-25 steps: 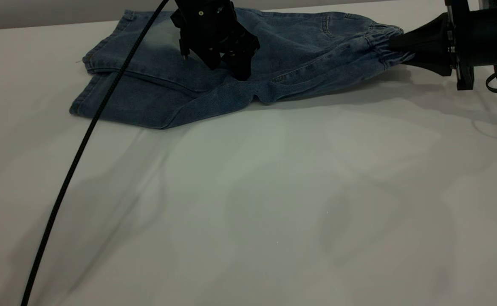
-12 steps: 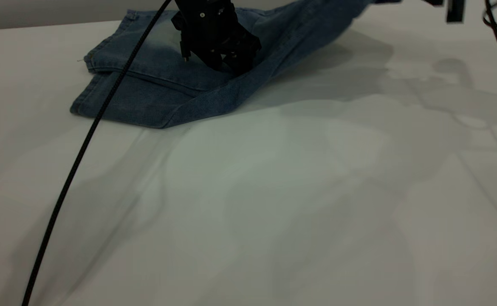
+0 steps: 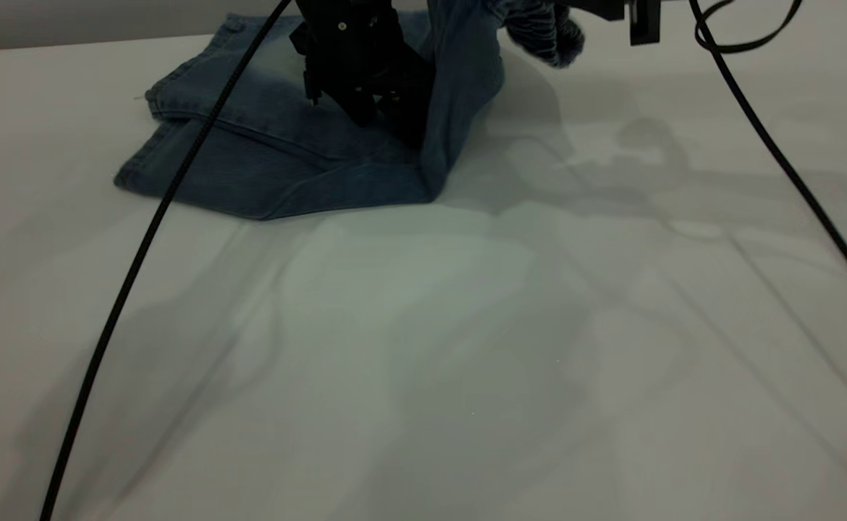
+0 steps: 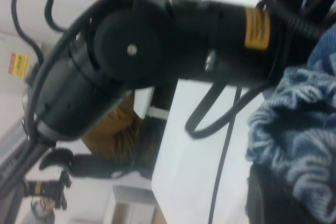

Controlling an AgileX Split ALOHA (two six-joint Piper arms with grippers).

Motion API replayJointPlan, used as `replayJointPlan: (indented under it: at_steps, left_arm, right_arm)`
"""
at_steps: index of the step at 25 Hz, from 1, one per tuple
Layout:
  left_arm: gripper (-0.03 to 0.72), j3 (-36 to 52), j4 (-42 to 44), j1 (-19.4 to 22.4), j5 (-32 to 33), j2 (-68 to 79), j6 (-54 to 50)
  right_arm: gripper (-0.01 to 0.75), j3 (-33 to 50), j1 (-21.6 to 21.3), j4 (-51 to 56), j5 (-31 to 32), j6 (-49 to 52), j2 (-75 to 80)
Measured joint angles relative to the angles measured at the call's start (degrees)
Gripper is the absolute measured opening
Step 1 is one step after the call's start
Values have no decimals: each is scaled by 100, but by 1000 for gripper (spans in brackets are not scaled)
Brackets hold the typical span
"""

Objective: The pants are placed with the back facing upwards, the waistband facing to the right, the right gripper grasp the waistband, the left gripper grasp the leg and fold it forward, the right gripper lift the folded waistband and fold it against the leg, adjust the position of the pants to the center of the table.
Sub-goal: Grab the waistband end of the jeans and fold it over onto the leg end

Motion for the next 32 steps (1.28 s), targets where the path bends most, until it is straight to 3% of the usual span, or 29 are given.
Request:
replayJointPlan:
  at_steps: [11,17,24,32]
  left_arm:
    - [548,-1344,1277,132,1575,-333,-306]
    - [548,-1458,1456,623,1578,-327,-452]
    - [548,-1430,901,1248,1561,-93,-489]
    - [547,-1430,834,1481,1543,408,-606]
  right_arm:
    - [88,-57,-54,-3,-14,97,0]
    - [88,-57,-54,-3,-14,108,0]
    - [88,-69,-54,-3,-20,102,0]
    - [88,-106,-54,-10,-25,108,-28]
